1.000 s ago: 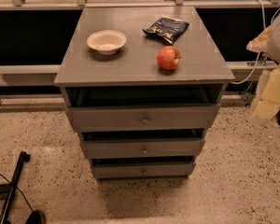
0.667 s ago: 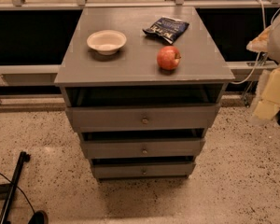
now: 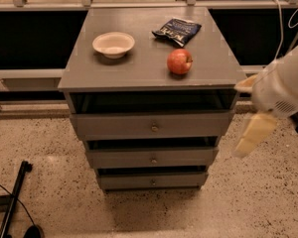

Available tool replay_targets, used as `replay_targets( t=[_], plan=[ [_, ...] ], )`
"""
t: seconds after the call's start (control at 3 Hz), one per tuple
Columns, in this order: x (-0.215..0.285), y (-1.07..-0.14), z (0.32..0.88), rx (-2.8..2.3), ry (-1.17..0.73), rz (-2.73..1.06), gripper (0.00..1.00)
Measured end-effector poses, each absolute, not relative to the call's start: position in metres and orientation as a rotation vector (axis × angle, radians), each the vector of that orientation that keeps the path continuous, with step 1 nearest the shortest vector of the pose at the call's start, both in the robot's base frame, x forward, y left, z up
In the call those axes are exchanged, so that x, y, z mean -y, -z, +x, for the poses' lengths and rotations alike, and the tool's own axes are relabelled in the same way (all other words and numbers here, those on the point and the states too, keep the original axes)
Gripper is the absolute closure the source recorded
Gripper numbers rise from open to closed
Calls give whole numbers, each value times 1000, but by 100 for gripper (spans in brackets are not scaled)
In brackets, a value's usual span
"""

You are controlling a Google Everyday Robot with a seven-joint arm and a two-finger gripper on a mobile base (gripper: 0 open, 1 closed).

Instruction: Open middle drawer

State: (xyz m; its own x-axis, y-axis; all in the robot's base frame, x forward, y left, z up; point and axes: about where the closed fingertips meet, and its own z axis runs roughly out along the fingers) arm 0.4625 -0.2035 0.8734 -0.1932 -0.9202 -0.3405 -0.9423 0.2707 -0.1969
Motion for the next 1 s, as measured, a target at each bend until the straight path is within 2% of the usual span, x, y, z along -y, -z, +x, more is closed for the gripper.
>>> replay_targets(
  t=[0.33, 1.0],
  plan=[
    [193, -786, 462, -2121, -116, -1752, 0],
    [176, -747, 475, -2126, -104, -1765, 0]
  ],
)
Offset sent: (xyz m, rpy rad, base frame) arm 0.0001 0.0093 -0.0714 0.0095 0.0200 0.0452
